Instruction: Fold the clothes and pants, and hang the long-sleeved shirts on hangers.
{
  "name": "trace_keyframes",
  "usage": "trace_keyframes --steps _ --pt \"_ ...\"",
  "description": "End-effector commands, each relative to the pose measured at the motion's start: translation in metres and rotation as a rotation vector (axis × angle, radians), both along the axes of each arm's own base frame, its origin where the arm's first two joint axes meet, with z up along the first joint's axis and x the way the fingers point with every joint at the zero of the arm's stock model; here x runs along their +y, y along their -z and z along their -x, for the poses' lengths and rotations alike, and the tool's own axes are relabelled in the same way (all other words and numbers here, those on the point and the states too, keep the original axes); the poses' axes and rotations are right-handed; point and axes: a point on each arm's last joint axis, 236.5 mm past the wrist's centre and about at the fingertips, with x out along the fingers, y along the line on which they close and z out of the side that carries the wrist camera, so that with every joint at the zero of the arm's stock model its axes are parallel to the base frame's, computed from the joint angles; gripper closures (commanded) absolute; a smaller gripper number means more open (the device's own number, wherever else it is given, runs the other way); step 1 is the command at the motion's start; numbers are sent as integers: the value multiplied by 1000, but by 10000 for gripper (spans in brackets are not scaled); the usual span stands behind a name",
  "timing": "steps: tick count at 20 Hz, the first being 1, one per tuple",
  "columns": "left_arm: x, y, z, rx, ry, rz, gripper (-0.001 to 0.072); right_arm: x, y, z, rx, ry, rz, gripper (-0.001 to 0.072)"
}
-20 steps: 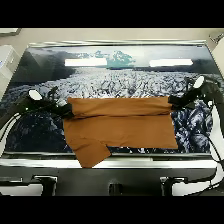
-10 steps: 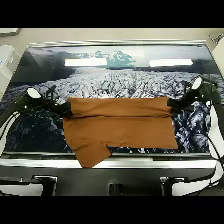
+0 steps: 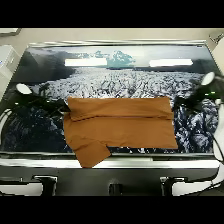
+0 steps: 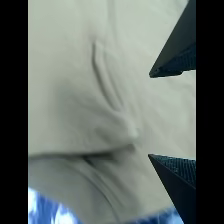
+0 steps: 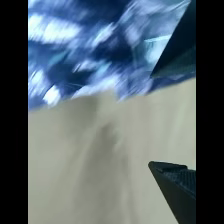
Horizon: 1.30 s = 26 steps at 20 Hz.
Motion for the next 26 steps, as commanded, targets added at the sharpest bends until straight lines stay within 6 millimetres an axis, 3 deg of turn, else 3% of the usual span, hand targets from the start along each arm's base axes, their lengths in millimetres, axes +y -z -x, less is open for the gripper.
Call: trace_keyframes --steps 1,4,6,8,15,16,23,26 --pt "30 -17 35 57 57 -17 164 -31 -21 52 126 102 -44 106" --pt "19 9 105 161 76 -4 194 -32 -3 90 172 125 -49 106" --pt "7 24 155 213 118 23 194 -23 7 99 154 128 -60 107" --pt "1 34 183 217 129 32 194 -18 6 101 151 107 -80 107" --pt "-52 51 183 137 58 162 225 -13 4 108 181 94 -100 109" --pt "-57 54 182 123 71 148 258 -13 3 109 185 92 -102 110" --pt "-74 69 193 146 117 115 261 -13 1 109 177 91 -98 110" --pt "-74 73 200 161 115 113 474 -18 0 111 170 83 -73 110"
